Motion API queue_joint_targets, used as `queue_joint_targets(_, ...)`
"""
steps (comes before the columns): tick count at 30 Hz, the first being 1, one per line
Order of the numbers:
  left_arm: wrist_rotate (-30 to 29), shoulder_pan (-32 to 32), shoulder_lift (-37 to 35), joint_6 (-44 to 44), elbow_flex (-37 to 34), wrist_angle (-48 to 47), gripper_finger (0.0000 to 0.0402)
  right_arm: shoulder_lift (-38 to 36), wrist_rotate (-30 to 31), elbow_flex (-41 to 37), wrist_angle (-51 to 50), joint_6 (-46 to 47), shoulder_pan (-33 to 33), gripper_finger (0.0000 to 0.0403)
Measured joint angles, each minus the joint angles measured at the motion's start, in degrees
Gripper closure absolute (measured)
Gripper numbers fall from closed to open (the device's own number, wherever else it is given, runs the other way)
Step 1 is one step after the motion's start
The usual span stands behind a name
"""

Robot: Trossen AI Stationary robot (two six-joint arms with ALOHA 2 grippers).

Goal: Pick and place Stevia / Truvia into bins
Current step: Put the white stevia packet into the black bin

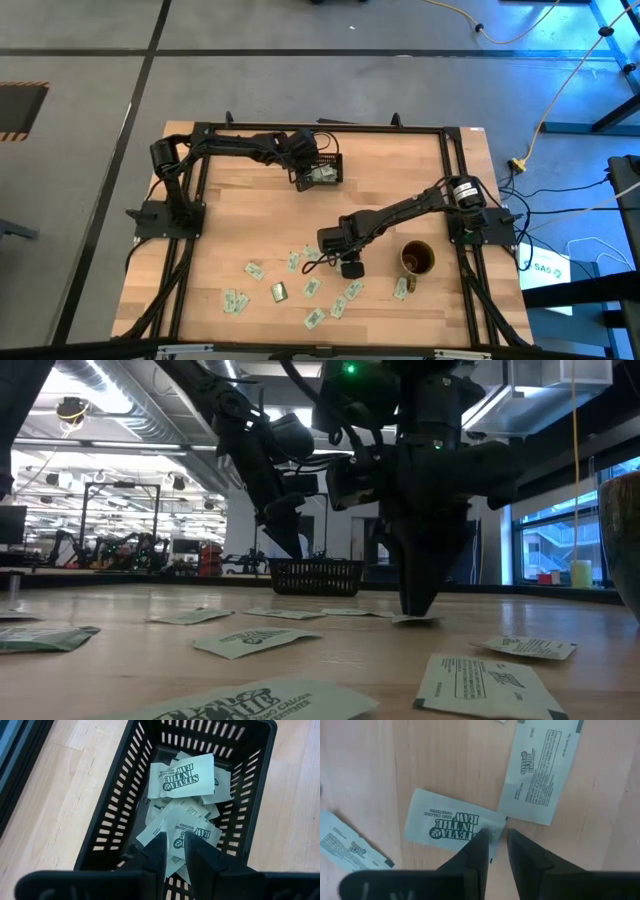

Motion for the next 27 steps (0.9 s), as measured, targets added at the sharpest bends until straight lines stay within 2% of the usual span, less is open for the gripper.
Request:
queue_joint_targets(11, 0.0, 0.0, 0.0, 0.0, 0.0, 0.2, 0.0342, 0.0, 0.1, -0.1, 0.2, 0.0, 0.0, 0.0396)
queue_joint_targets(19, 0.0, 0.0, 0.0, 0.0, 0.0, 0.2, 0.0343, -1.6, -0.4, -0.5, -0.8, 2.8, -0.9, 0.0401)
queue_joint_targets(27, -0.4, 0.0, -0.8, 0.0, 0.0, 0.2, 0.0342, -10.9, -0.1, -0.6, -5.2, 3.6, -5.5, 0.0402)
